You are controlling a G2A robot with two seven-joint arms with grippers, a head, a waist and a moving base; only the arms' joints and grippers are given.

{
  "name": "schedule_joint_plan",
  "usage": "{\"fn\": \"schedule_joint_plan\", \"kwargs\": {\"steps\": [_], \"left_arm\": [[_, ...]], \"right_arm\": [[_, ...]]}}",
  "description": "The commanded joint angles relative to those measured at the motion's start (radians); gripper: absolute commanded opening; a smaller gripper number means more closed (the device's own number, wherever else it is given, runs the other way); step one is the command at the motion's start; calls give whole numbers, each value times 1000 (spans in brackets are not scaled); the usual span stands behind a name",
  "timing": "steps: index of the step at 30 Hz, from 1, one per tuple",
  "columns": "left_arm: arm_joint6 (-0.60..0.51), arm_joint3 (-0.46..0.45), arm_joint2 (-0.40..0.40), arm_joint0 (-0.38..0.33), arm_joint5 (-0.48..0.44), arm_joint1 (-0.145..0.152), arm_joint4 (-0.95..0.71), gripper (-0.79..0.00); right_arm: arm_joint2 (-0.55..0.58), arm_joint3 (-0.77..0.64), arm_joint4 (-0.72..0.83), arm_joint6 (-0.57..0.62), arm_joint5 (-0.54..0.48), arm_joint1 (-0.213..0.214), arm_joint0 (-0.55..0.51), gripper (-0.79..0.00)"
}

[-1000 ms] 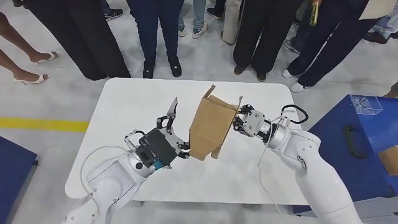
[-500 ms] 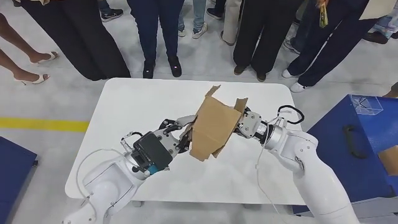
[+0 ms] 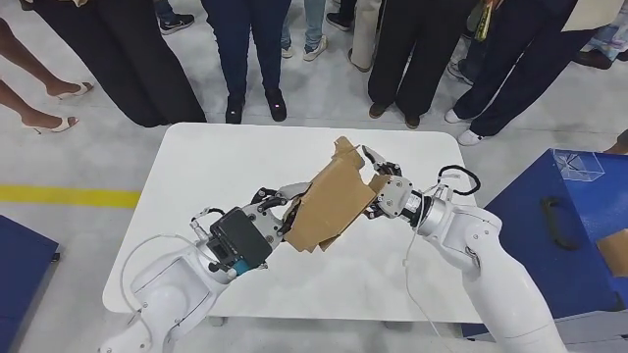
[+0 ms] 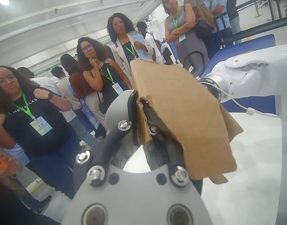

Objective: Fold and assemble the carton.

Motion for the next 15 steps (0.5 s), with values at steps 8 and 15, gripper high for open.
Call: {"fn": "schedule_joint_plan", "kwargs": {"steps": [8,15], "left_arm": [[-199,-13,-95,0,-32,-8,-549,-785],[-558,138,-132,-79,-9,-11,-1265,-785]], "right_arm": [[110,123,-302,222,-33,24,20,0],[233,87,-593,603,-244,53,14,0]]}}
